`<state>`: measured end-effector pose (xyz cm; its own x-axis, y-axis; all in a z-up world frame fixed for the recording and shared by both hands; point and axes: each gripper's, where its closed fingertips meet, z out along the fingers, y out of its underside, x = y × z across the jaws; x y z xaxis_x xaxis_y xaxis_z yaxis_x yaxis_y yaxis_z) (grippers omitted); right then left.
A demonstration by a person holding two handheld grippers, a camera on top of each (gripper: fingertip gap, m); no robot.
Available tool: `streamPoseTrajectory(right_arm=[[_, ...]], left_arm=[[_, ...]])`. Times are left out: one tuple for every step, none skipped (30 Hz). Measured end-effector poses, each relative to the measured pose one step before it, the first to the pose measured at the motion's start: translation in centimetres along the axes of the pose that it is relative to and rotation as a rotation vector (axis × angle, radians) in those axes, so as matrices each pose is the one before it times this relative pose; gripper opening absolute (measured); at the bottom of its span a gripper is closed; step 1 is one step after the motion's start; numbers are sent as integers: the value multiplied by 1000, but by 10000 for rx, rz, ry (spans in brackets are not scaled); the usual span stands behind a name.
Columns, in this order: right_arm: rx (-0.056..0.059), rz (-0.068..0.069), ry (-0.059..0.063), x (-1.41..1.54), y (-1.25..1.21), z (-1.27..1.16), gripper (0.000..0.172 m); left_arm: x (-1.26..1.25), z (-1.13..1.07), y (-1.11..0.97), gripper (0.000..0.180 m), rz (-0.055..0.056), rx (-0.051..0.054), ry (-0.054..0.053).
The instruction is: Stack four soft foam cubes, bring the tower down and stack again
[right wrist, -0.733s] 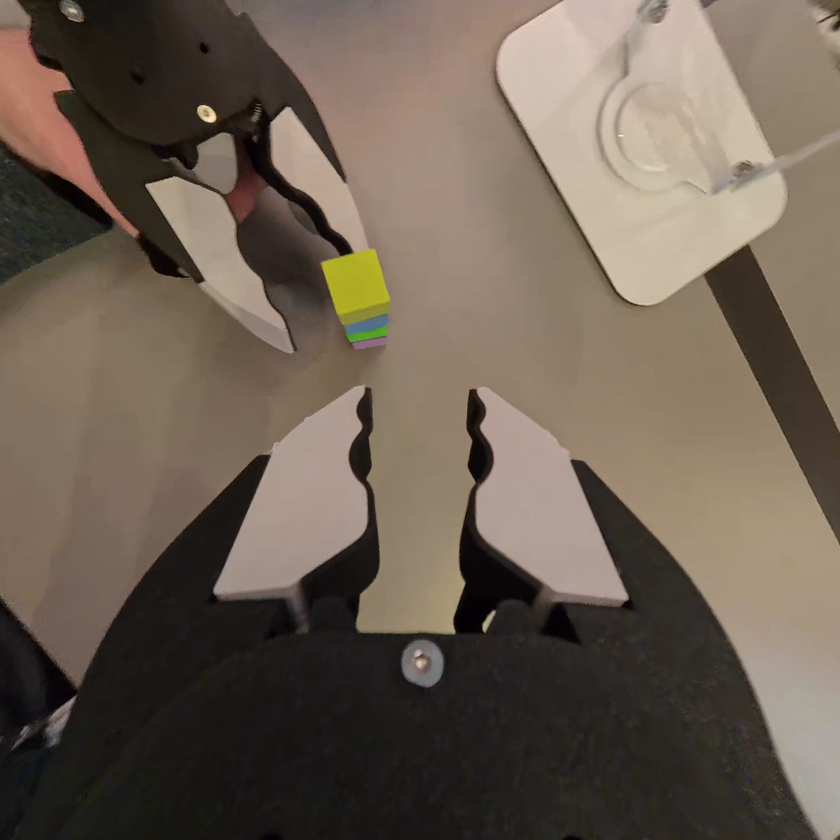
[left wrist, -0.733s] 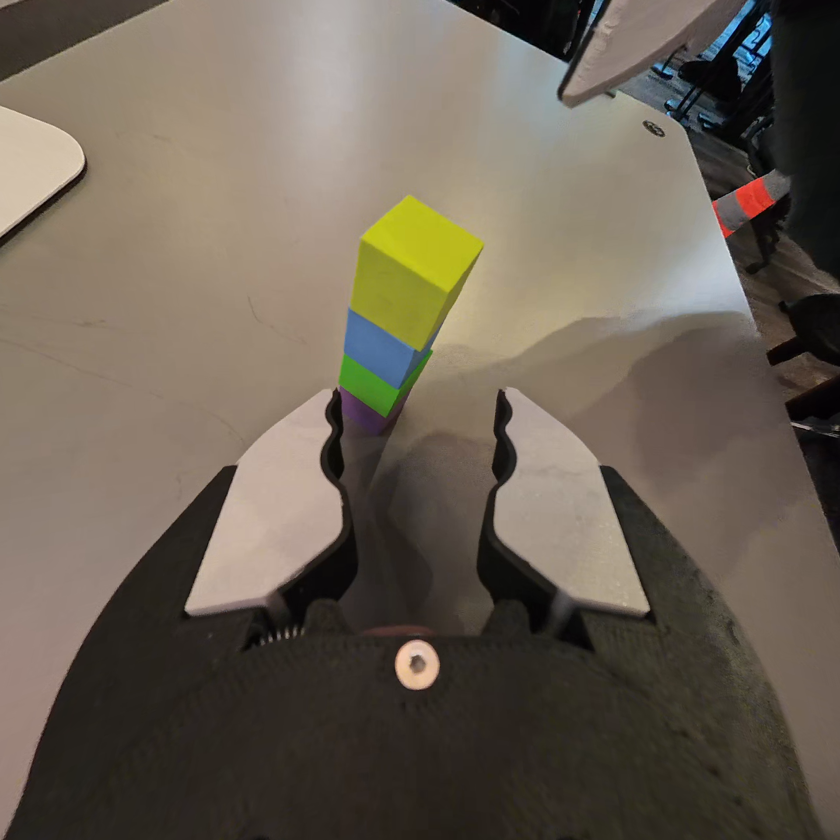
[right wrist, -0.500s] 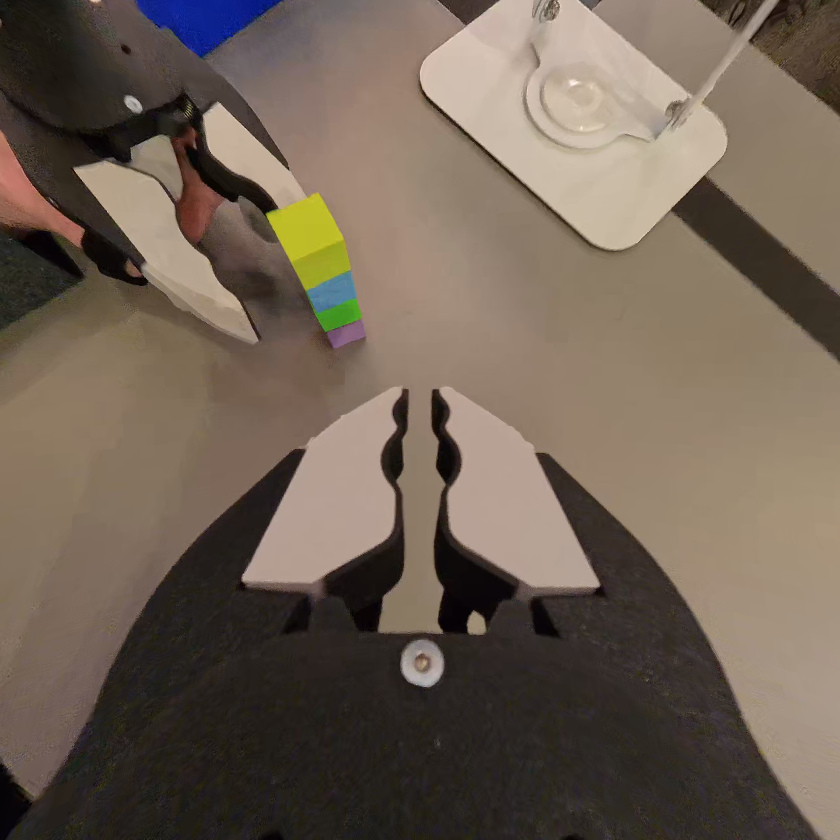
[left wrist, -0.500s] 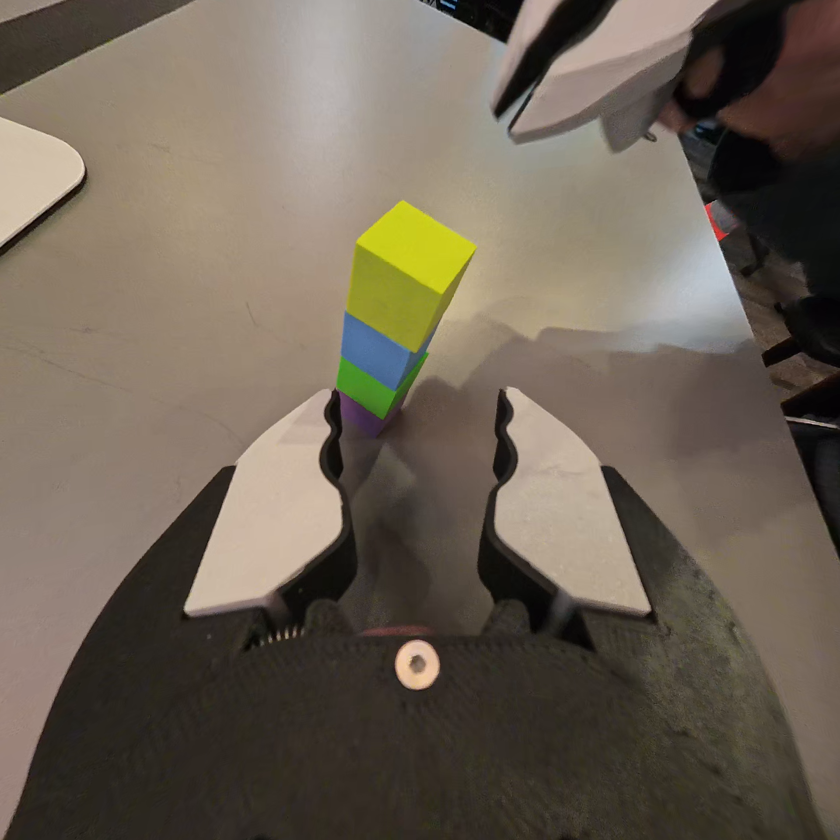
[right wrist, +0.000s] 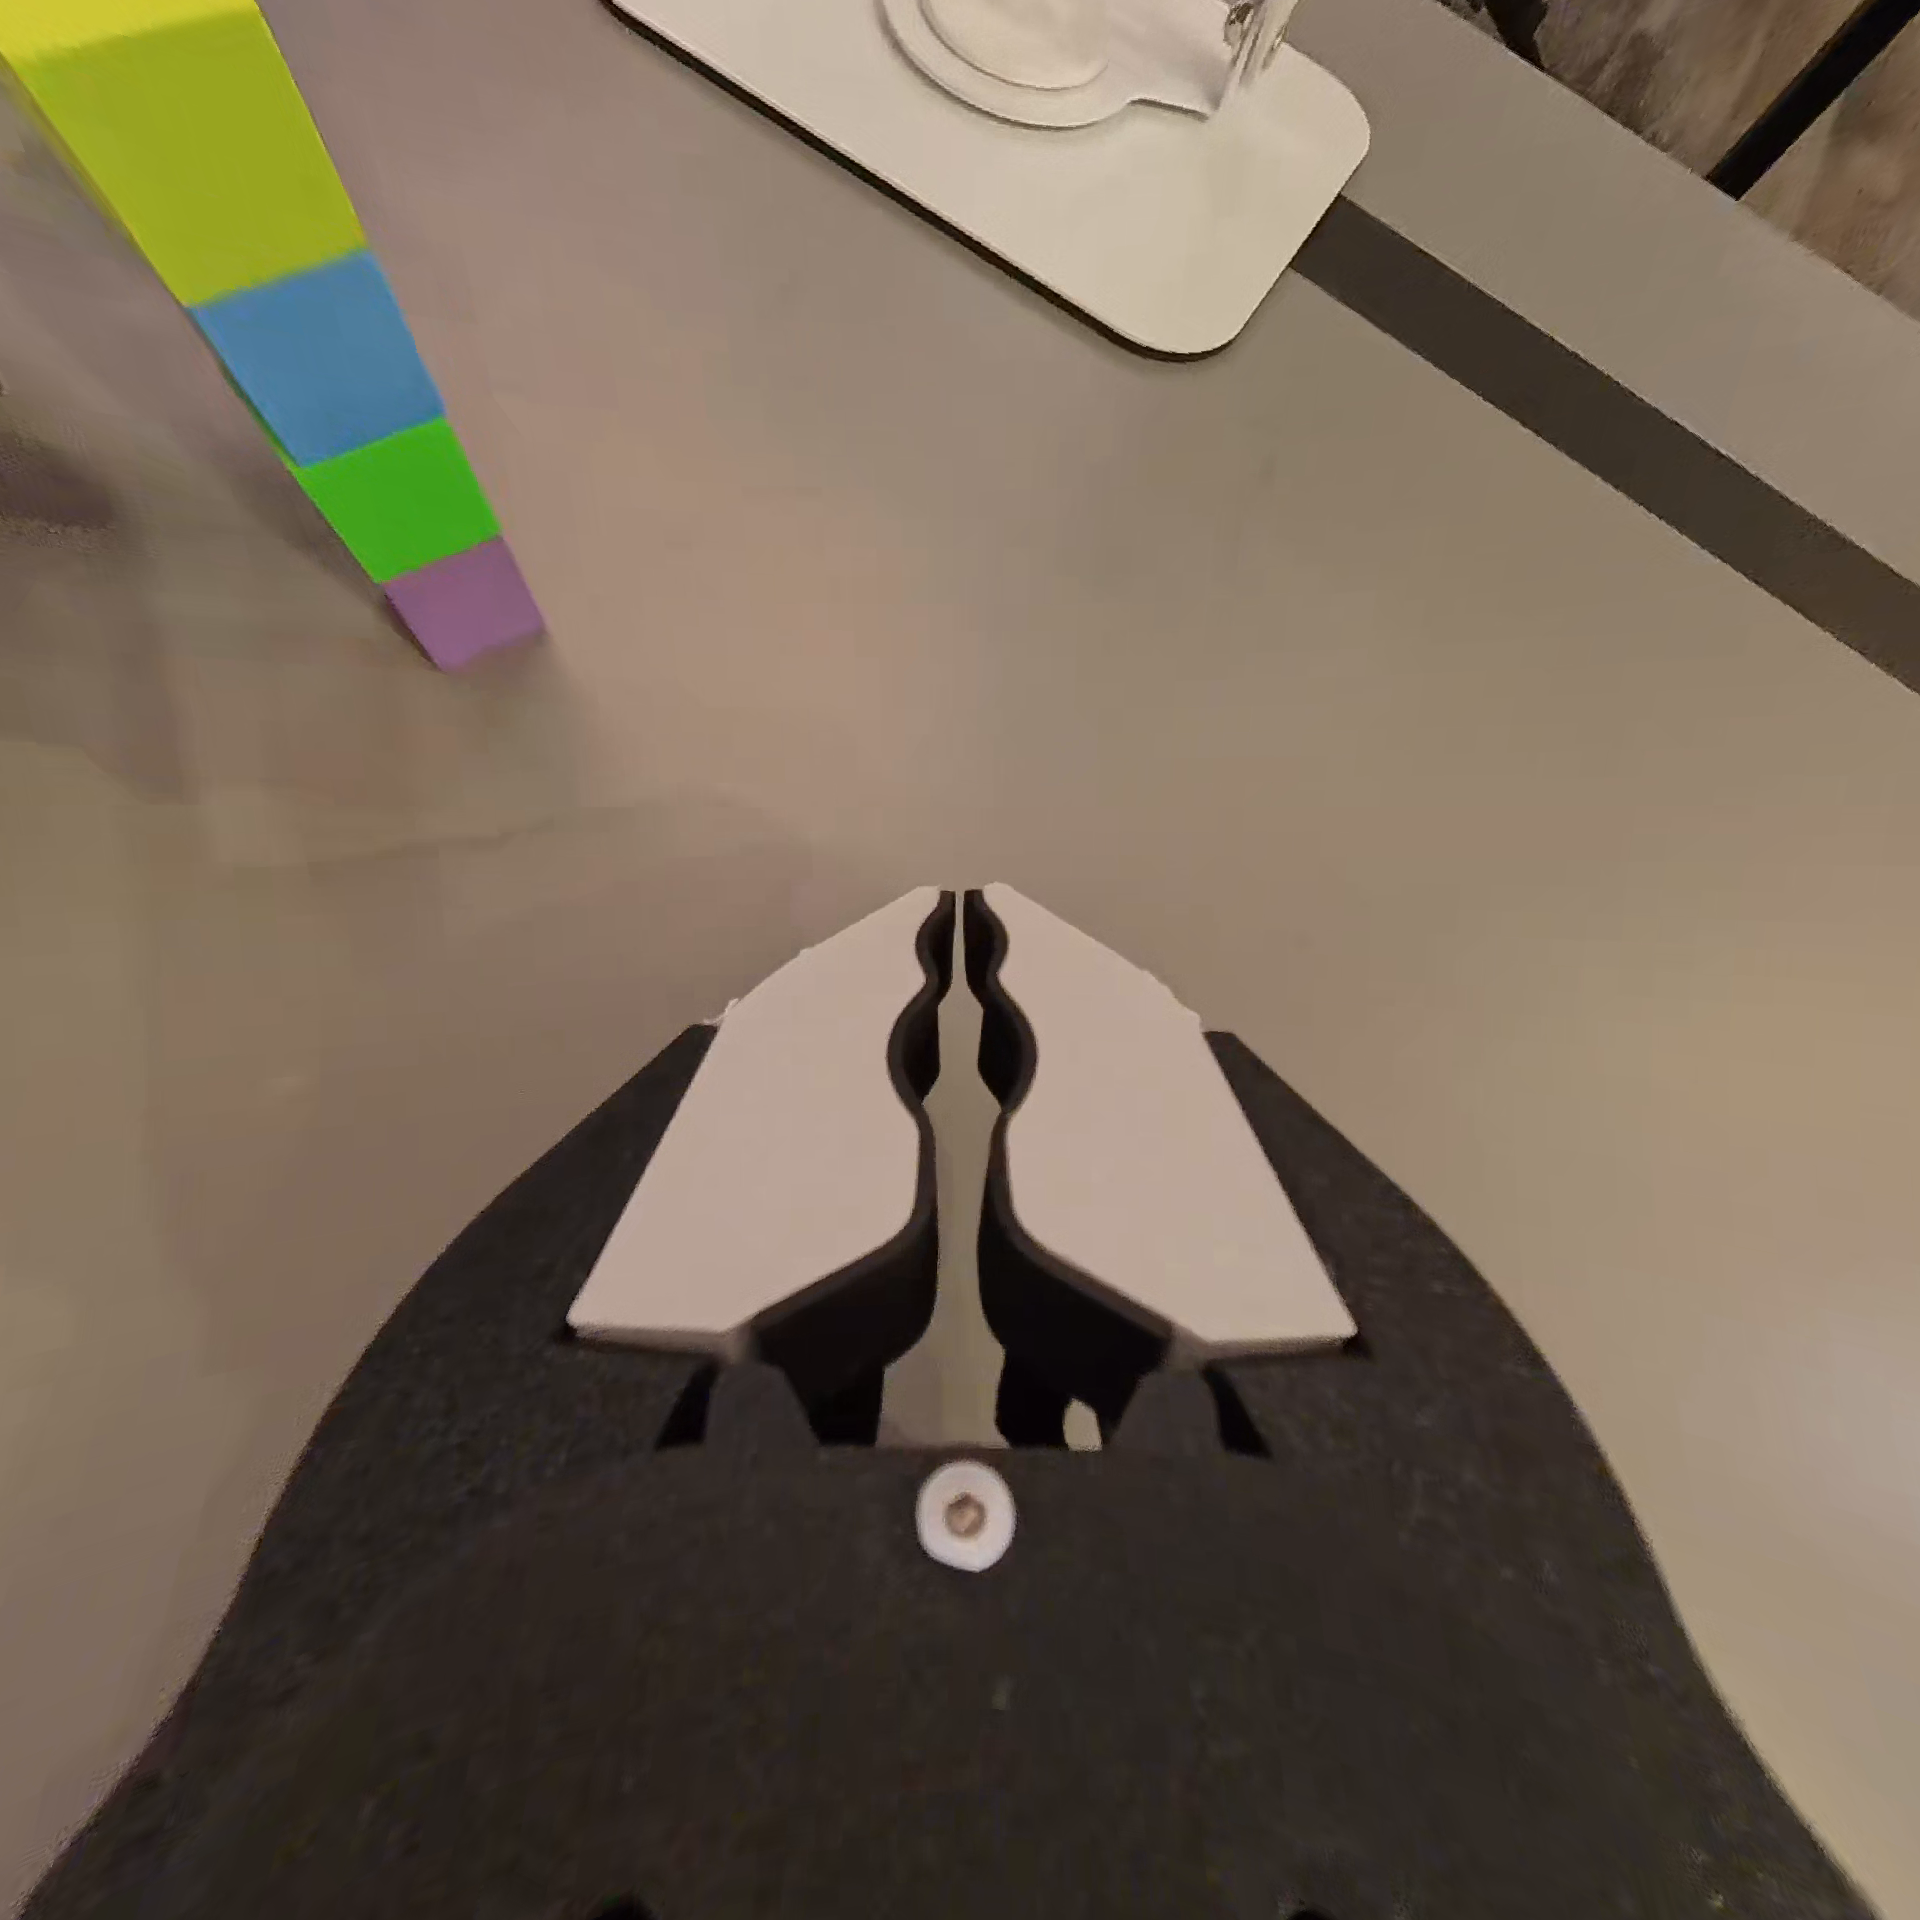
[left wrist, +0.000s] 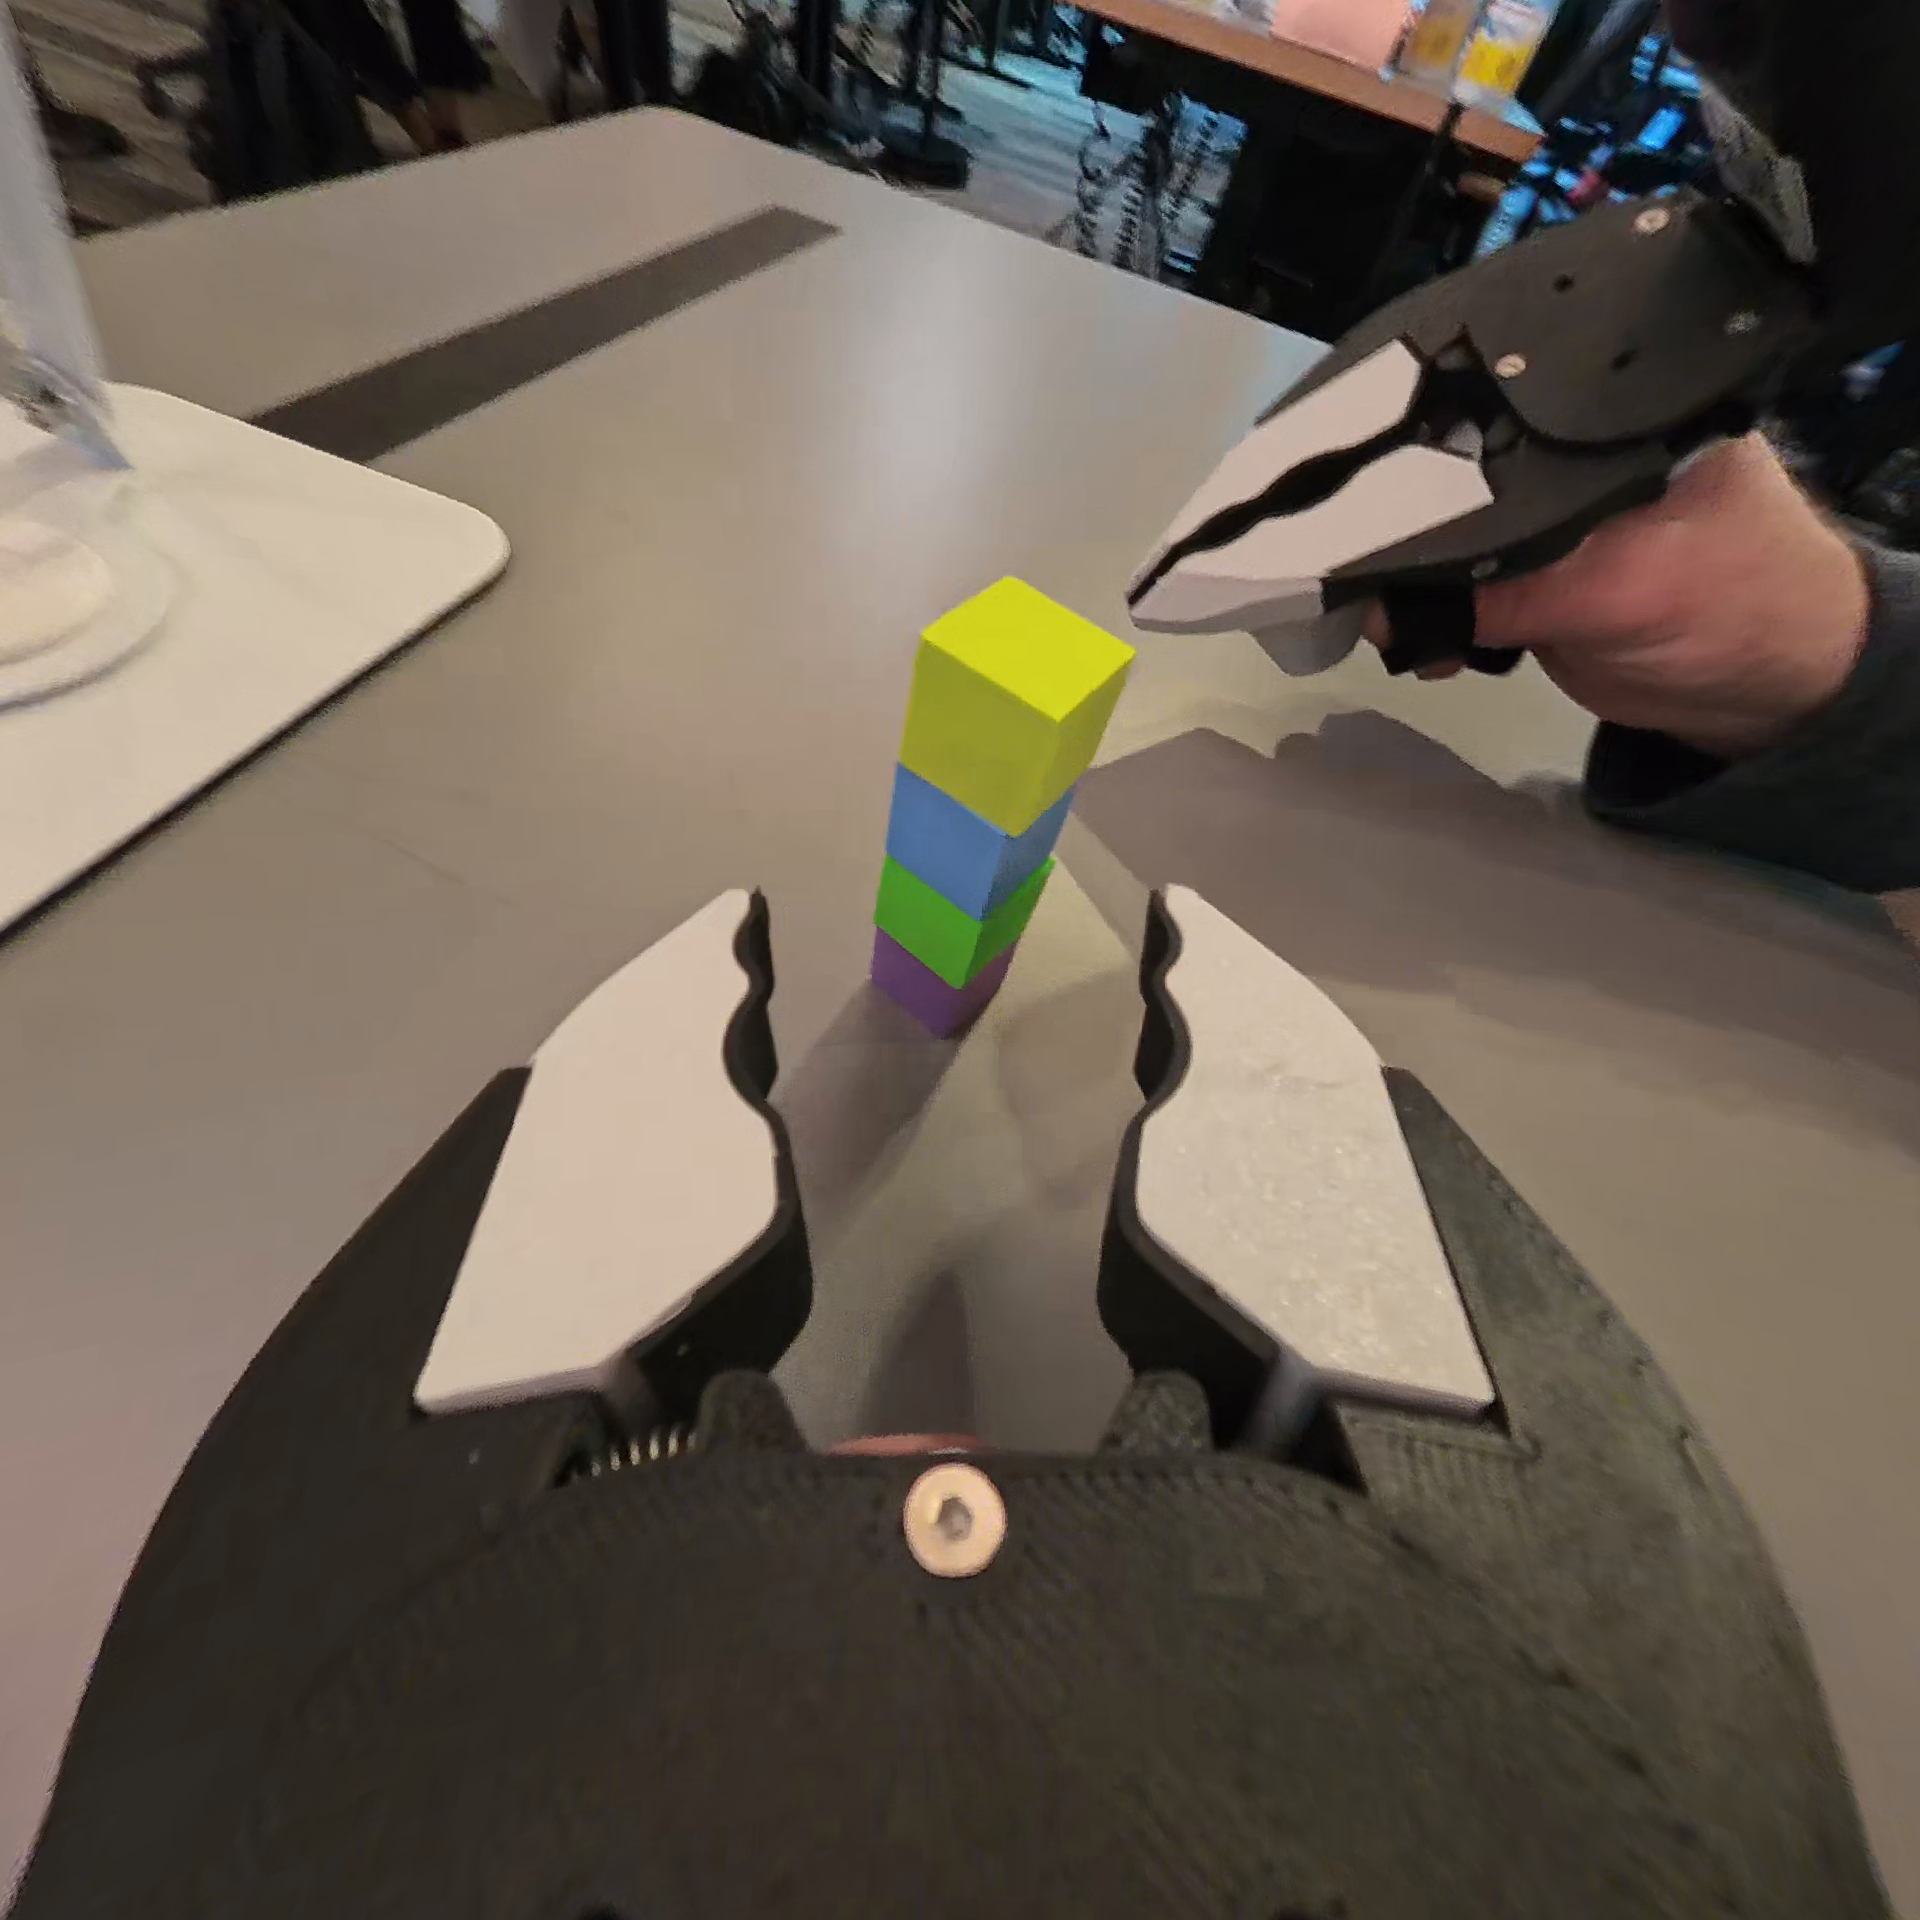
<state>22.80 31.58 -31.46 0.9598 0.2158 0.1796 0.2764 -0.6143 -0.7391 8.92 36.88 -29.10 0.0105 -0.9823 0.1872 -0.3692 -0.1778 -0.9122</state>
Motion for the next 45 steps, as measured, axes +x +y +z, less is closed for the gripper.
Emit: streamPoseTrajectory(right_arm=[[131, 62, -13, 106, -80, -27, 2], [163, 26, 107, 381, -109, -124, 2], [111, 44, 131, 511, -28, -149, 2], [134, 61, 142, 591, -29, -149, 1], [166, -14, 225, 761, -19, -132, 0], [72, -55, 251, 852, 135, -61, 0], [-31, 44, 182, 824, 283, -15, 1], [5, 190, 119, 762, 275, -1, 2], [48, 291, 28, 612, 237, 21, 4], [44, 261, 2, 496, 213, 25, 4], [19, 157, -9, 372, 197, 62, 5], [-23, 84, -25, 237, 219, 74, 5], [-15, 59, -17, 148, 183, 97, 6], [-33, 77, -53, 22, 176, 106, 6], [-41, 65, -82, -94, 105, 87, 6], [-7, 7, -66, -186, -39, 41, 7], [32, -59, -40, -225, -167, 14, 7], [37, -90, -24, -248, -202, 6, 8], [38, -81, -46, -284, -189, 19, 8], [13, -76, -42, -257, -122, 62, 8], [-33, -76, 4, -136, -1, 78, 8], [-61, -43, 1, -70, 78, 90, 9], [-34, 15, -29, -47, 87, 90, 9], [-4, 53, -38, 14, 64, 62, 9], [-43, 53, -21, 104, 139, 68, 9], [-73, 50, -9, 169, 193, 52, 8], [-47, 71, -3, 240, 181, 40, 8], [-53, 103, 4, 327, 194, 30, 8], [-100, 113, -7, 343, 276, 37, 7], [-113, 89, 32, 457, 322, 25, 6], [-52, 95, 76, 568, 271, -9, 5], [-52, 164, 24, 562, 291, -4, 5], [-99, 233, -5, 574, 370, 21, 5], [-92, 249, 29, 631, 364, 5, 5], [-78, 236, 5, 570, 237, -65, 5], [48, 178, 20, 511, 23, -144, 5], [93, 156, 57, 509, -53, -169, 5], [0, 146, 49, 472, 86, -94, 5], [-45, 131, -3, 363, 119, -39, 5], [-7, 123, -10, 302, 61, -56, 5], [29, 110, -21, 229, -13, -65, 5], [28, 91, -64, 115, -30, -46, 5], [-14, 71, -90, 45, 39, -17, 4], [-53, 59, -31, 111, 115, -13, 4], [-37, 57, -7, 153, 90, -30, 4]], left_arm=[[-318, -238, -203, 65, 70, 193, -434], [-198, -157, -112, 62, 49, 122, -363], [-222, -164, -79, 58, 44, 102, -423], [-396, -209, -27, 53, -14, 76, -571], [-541, -299, 43, 43, -28, 54, -701], [-430, -408, -66, 35, -13, 153, -633], [-168, -457, -96, 28, -58, 188, -415], [-6, -455, -71, 21, -114, 168, -258], [98, -409, 0, 13, -103, 109, -152], [-16, -351, 83, 3, -10, 33, -227], [-378, -302, 163, 0, 26, -55, -457], [-346, -248, 156, 0, 68, -57, -406], [-300, -202, 87, 0, 99, -28, -356], [-511, -173, 142, 0, 90, -78, -491], [-414, -124, 106, 0, 128, -52, -408], [-182, -115, 27, 0, 121, 1, -218], [-60, -98, 10, 0, 42, 16, -93], [-112, -93, 11, 0, -29, 11, -92], [-146, -84, 46, 0, -50, -12, -94], [-58, -91, 49, 0, -60, -13, -27], [-103, -111, 45, 0, -60, -3, -64], [-235, -108, 68, 0, -75, -25, -166], [-202, -68, 97, 0, -93, -44, -129], [-62, -59, 94, 0, -81, -46, -30], [-130, -68, 40, 0, -70, -13, -89], [-13, -62, 30, 0, -83, -5, 6], [64, -38, 57, 0, -102, -29, 78], [-103, -29, 73, 0, -99, -37, -37], [-200, -43, 39, 0, -91, -20, -102], [-141, -40, 75, 0, -86, -37, -59], [-128, -34, 134, 0, -96, -76, -54], [-282, -59, 190, 0, -159, -112, -164], [-100, -57, 220, 0, -237, -125, -44], [84, -56, 238, 0, -246, -127, 56], [-62, -71, 272, 0, -210, -140, -112], [-92, -27, 355, 0, -215, -206, -191], [188, 114, 401, 0, -176, -267, -54], [409, 299, 317, 0, -83, -258, 20], [517, 519, 183, 0, -18, -253, 10], [688, 816, 247, 0, 70, -391, 21], [1169, 1124, 326, 0, 95, -552, 219], [1638, 1223, -54, 0, 14, -372, 382], [2187, 1201, -523, 0, -6, -103, 592], [2875, 1306, -457, 0, 120, -193, 964], [2569, 1298, -474, 0, 225, -131, 776]])
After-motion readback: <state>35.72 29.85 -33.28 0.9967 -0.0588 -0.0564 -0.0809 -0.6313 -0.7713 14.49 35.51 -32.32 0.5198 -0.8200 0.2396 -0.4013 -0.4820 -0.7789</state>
